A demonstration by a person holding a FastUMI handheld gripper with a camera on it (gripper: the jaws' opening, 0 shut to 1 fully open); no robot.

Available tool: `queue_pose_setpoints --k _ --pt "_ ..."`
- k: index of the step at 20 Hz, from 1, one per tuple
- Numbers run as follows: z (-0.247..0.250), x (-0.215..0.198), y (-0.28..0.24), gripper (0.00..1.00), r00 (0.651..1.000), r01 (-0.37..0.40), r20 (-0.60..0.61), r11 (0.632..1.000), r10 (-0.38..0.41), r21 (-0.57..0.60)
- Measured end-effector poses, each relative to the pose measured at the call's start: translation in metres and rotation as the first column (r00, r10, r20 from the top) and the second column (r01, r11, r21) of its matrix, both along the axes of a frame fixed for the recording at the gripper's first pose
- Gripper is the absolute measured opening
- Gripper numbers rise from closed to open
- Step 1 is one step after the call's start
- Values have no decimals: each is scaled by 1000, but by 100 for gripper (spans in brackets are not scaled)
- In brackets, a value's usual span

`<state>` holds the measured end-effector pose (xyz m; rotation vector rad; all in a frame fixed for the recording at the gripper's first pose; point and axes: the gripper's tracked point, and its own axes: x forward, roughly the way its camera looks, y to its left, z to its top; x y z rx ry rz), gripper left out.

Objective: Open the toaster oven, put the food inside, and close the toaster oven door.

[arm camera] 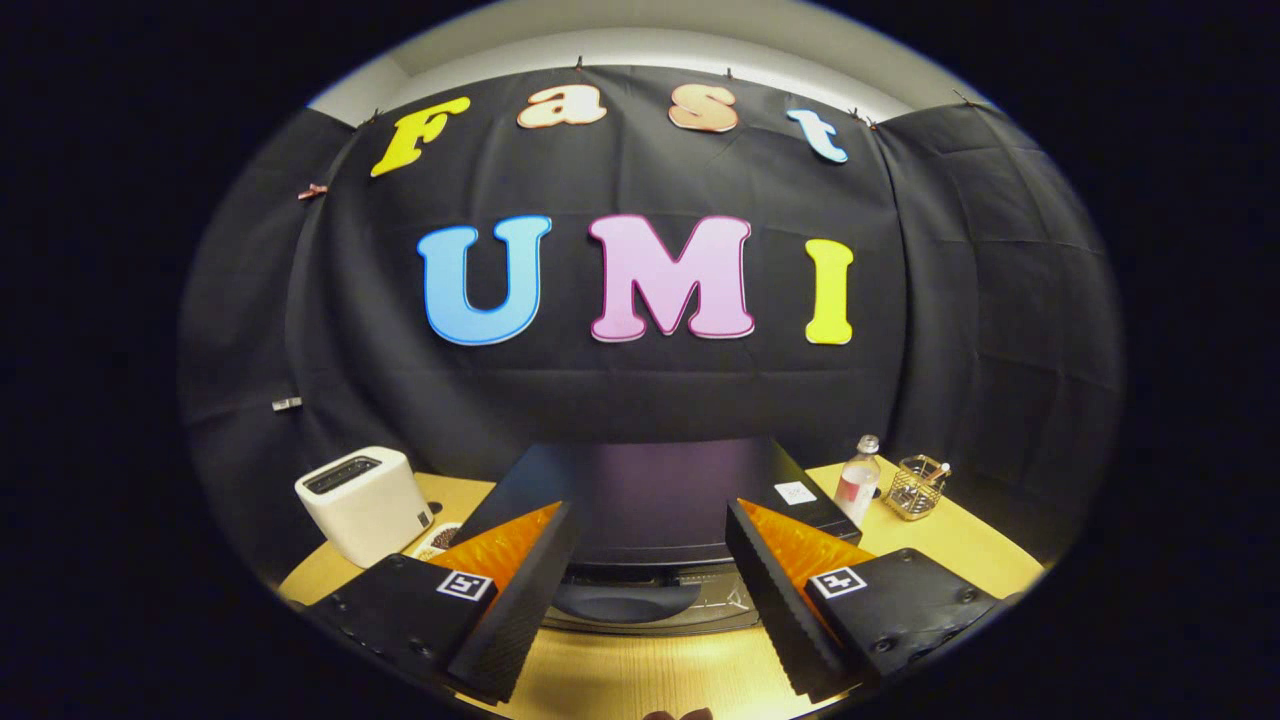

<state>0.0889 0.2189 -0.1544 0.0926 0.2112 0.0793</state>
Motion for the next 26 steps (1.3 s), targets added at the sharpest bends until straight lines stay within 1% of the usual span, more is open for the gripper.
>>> queue_pose_setpoints --k 5,8,11,14,15,19,26 --pt "-41 7 16 99 997 -24 -78 999 22 -28" --pt "-56 8 20 99 993 -23 -116 999 19 -27" --pt "-59 13 24 100 992 -19 -127 1000 17 -19" --pt "-58 12 25 99 994 -25 -112 999 21 -38" --pt "-60 10 25 100 992 -22 -125 999 19 -25" --pt "-61 -5 24 100 991 -23 -131 999 20 -24" --pt "-84 -63 20 99 981 -21 -193 1000 24 14"
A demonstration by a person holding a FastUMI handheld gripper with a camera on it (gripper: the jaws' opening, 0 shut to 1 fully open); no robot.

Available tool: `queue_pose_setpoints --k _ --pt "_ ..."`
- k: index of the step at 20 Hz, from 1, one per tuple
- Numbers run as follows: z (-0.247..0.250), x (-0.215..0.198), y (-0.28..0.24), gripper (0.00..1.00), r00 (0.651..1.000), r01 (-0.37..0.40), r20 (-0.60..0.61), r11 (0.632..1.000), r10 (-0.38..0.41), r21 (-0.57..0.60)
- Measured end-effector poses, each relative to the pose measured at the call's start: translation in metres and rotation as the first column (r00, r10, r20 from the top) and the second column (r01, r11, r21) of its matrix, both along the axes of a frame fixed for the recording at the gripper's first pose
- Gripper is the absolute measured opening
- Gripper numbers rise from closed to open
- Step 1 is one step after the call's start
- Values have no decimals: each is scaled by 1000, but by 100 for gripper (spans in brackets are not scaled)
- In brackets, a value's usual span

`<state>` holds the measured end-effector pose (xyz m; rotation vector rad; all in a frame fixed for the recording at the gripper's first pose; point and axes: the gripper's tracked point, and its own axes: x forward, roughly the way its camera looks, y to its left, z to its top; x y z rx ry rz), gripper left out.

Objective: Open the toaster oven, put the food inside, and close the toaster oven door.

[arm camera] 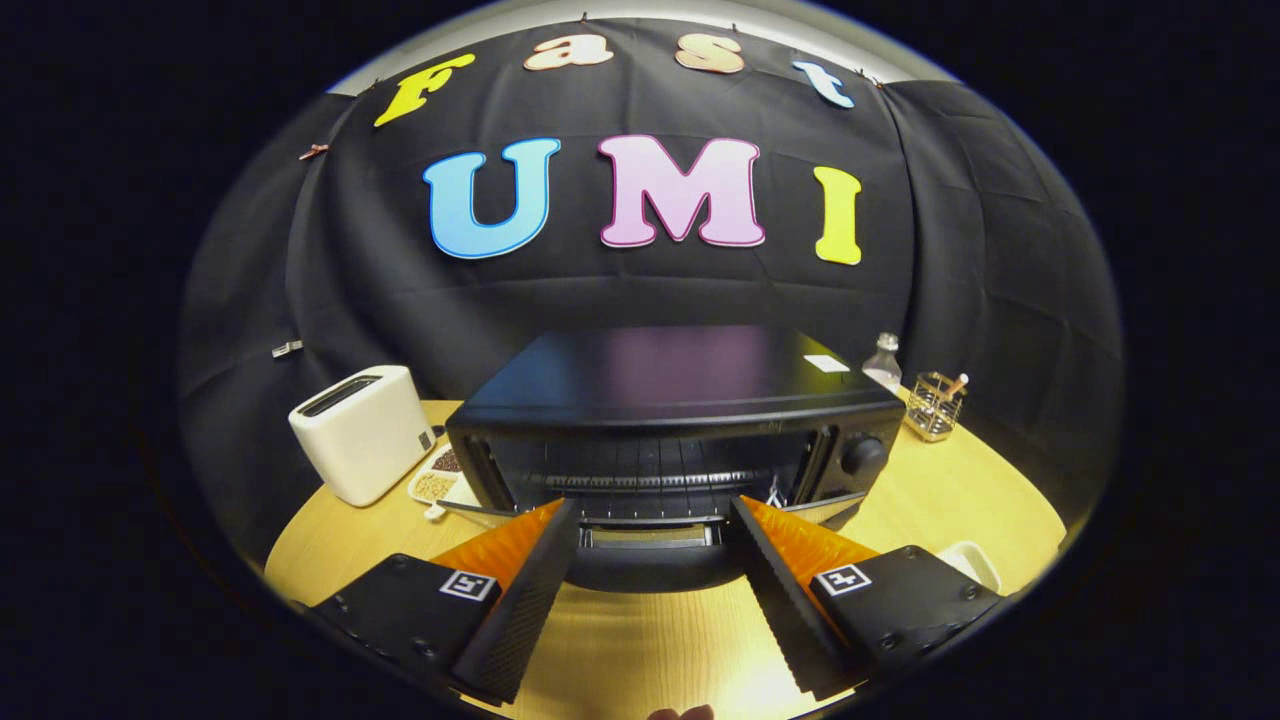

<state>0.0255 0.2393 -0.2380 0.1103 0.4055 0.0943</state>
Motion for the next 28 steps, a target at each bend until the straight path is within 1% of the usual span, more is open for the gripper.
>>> queue_pose_setpoints --k 2,7,12,15,18,22,25,28 --pt "-10 -15 0 100 1000 0 -27 1000 1 2" --pt "-44 -47 1 99 994 -27 -106 998 22 -48" --pt "-88 -75 5 99 969 -69 -241 997 57 -43" --pt "-99 -87 7 99 957 -96 -281 994 77 -55" --pt "-98 -90 4 99 951 -105 -296 993 86 -50" --pt "-73 -90 -12 99 957 -133 -265 990 119 -35" --pt "-45 -91 -41 99 963 -139 -233 990 133 -7" --pt "-30 -98 -83 99 960 -126 -247 991 130 32"
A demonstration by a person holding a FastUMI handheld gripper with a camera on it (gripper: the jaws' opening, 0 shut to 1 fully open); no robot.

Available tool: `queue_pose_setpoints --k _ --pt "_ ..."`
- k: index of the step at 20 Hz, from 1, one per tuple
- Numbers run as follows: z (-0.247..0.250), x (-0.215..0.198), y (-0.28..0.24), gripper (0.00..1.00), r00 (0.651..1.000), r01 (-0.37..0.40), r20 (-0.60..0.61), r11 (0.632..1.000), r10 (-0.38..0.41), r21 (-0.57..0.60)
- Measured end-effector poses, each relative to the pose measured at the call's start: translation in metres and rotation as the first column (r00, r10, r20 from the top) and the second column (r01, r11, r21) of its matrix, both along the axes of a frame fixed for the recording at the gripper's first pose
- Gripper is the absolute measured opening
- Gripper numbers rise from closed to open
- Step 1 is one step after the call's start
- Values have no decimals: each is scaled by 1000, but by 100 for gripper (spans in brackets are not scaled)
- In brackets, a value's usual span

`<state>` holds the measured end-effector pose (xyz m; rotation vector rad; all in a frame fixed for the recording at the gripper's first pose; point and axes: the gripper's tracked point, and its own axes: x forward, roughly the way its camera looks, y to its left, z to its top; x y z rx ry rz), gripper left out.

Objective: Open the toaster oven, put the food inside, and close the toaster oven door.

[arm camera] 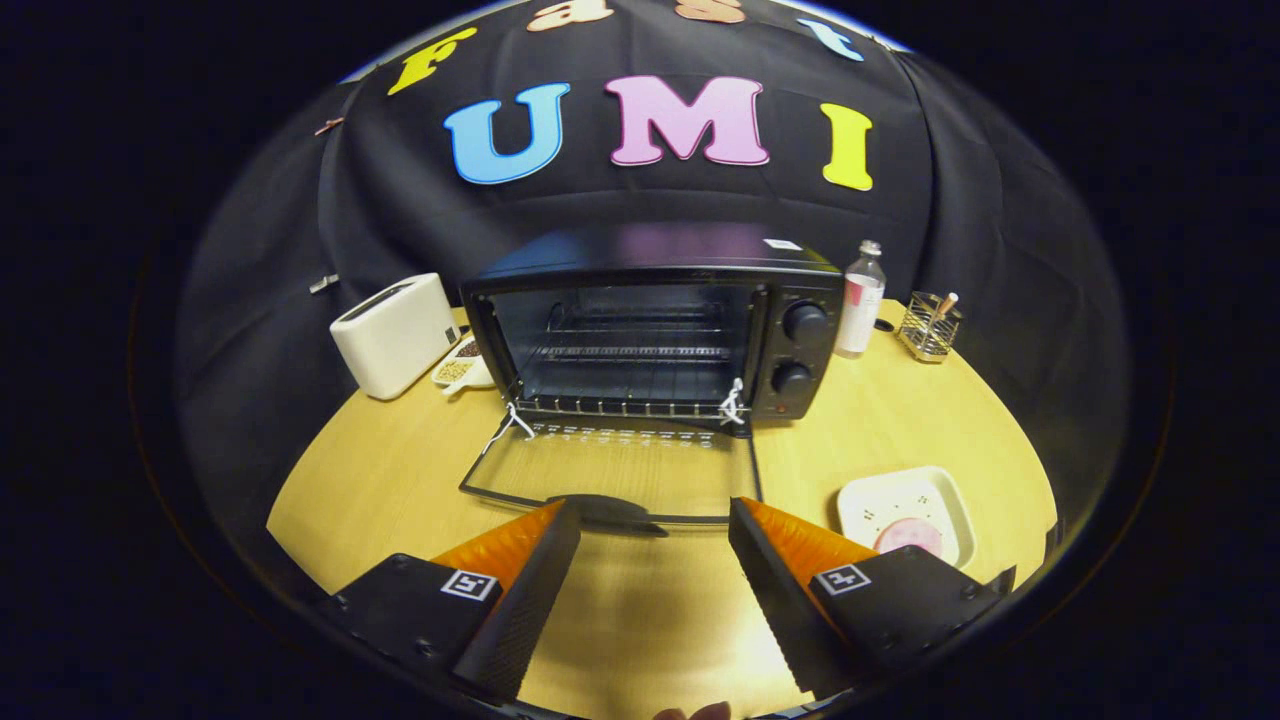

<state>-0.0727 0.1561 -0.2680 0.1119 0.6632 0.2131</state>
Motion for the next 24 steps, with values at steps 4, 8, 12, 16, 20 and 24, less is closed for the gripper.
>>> queue_pose_setpoints --k 4,8,12,16,20,24 --pt "3 -12 -79 99 997 -19 -73 1000 17 -20" --pt "-19 -24 -161 99 978 -43 -207 998 31 -55" --pt "-50 -16 -223 99 944 -75 -327 994 47 -75" --pt "-81 1 -264 100 893 -93 -447 994 55 -62" --pt "-111 20 -282 98 822 -30 -568 1000 26 1" --pt "-135 29 -283 84 770 -73 -634 997 71 23"
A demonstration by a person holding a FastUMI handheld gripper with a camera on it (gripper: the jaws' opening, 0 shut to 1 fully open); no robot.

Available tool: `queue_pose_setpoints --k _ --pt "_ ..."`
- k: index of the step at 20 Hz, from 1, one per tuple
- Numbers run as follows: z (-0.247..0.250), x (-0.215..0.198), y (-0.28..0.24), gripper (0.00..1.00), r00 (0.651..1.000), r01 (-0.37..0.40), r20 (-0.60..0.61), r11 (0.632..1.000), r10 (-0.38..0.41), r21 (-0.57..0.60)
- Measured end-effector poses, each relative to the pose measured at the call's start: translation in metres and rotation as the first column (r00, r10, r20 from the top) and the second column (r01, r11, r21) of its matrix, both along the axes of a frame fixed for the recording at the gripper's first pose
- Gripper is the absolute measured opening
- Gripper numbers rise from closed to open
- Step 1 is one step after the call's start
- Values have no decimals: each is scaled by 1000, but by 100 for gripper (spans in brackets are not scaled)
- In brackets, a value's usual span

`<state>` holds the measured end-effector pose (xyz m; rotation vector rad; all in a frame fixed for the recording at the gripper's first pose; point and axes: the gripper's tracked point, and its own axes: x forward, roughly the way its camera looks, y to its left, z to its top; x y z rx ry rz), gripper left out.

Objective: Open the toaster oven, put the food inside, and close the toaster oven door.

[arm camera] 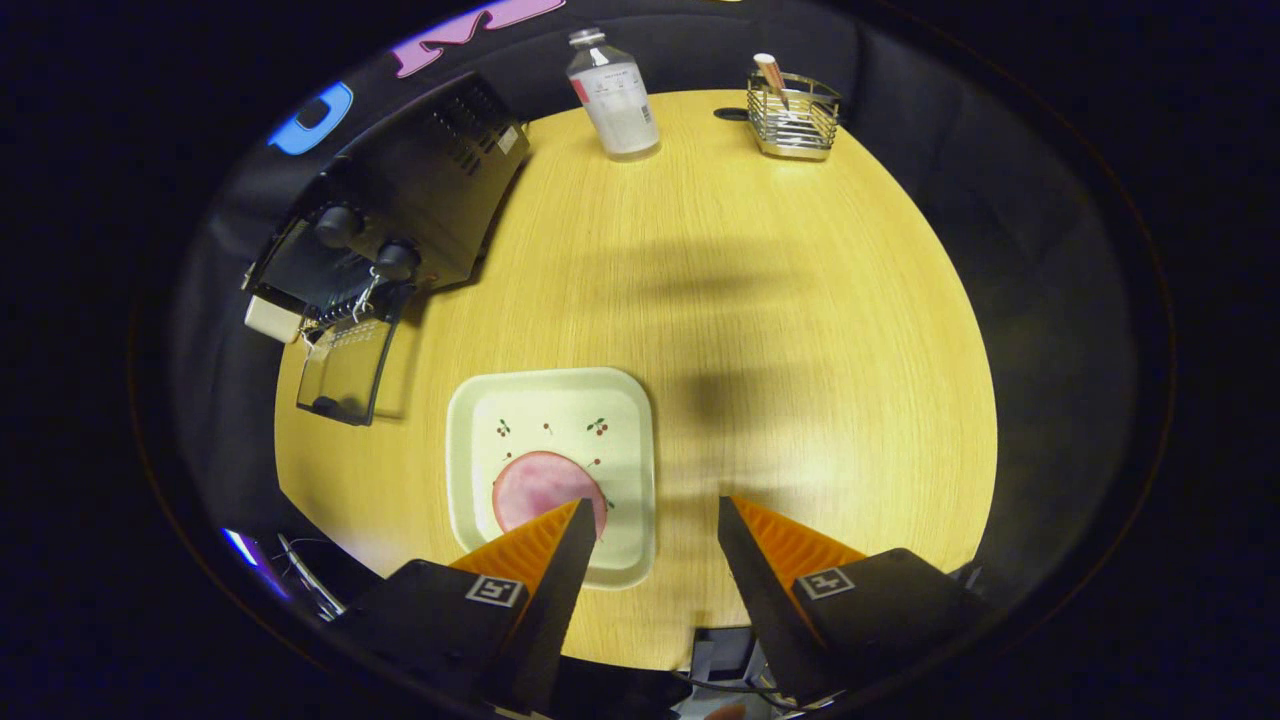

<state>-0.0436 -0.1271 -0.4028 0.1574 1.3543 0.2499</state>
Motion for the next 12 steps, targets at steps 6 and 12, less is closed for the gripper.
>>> queue_pose_setpoints --k 6,12 --pt "-20 11 12 55 996 -9 -91 999 13 48" --pt "-26 15 0 16 991 -93 -99 992 85 -85"
